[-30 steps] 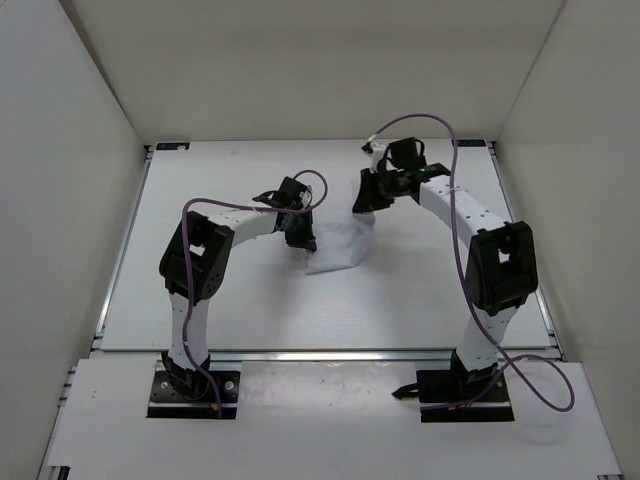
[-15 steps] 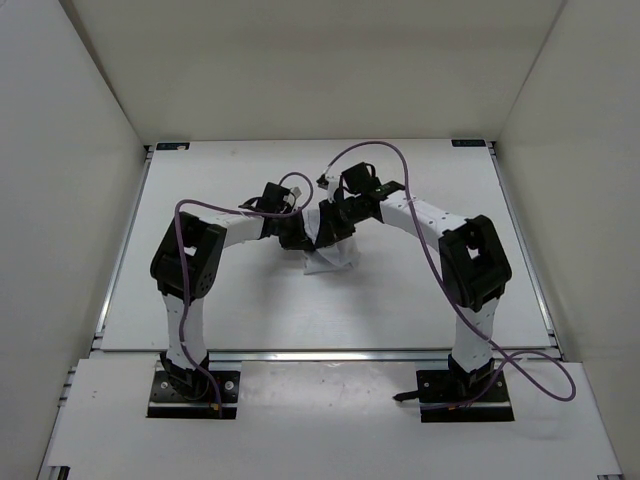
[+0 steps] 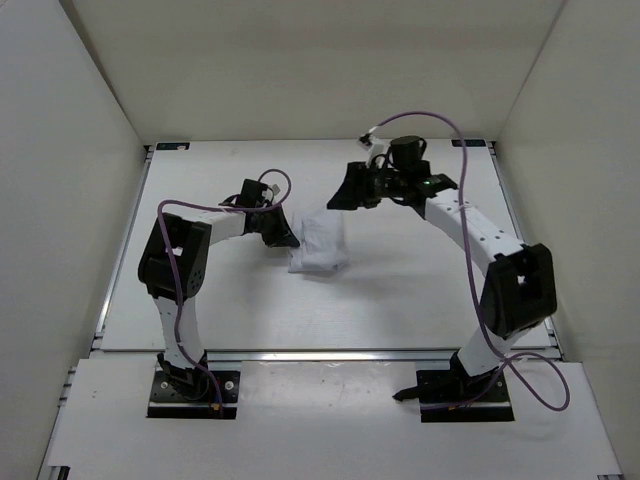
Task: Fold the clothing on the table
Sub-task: Fold the skirt
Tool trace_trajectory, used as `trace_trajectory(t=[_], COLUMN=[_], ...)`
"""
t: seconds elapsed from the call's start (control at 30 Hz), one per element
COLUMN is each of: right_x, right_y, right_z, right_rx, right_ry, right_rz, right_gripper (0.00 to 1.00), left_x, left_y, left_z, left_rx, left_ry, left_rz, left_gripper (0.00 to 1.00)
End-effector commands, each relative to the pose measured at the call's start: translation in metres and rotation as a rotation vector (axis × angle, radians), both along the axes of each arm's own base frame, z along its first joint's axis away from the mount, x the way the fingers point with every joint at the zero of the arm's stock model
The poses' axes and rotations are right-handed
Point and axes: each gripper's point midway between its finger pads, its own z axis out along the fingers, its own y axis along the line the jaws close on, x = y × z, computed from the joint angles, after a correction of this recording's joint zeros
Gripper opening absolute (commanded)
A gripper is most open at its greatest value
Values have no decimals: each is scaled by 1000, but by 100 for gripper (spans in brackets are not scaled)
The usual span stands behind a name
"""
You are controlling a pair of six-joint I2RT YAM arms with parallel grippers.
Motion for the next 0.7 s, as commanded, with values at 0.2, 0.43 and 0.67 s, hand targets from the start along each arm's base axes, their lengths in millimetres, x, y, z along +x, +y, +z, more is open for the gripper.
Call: trace_trajectory(t=[0.2, 0.43, 0.67], right_x=[-6, -12, 8], right_y=[-37, -8, -23], right_z=[-80, -95, -108], right_rx=[-258, -278, -320], right_ry=[33, 19, 41], right_rz=[-89, -19, -49], right_gripper=[56, 62, 42], left_x=[-2, -2, 3], left_y=[11, 5, -17], left_z=[47, 55, 47], left_rx=[-49, -148, -281], left_ry=[-72, -90, -112], left_rz=[18, 29, 23], left_gripper=[13, 49, 70])
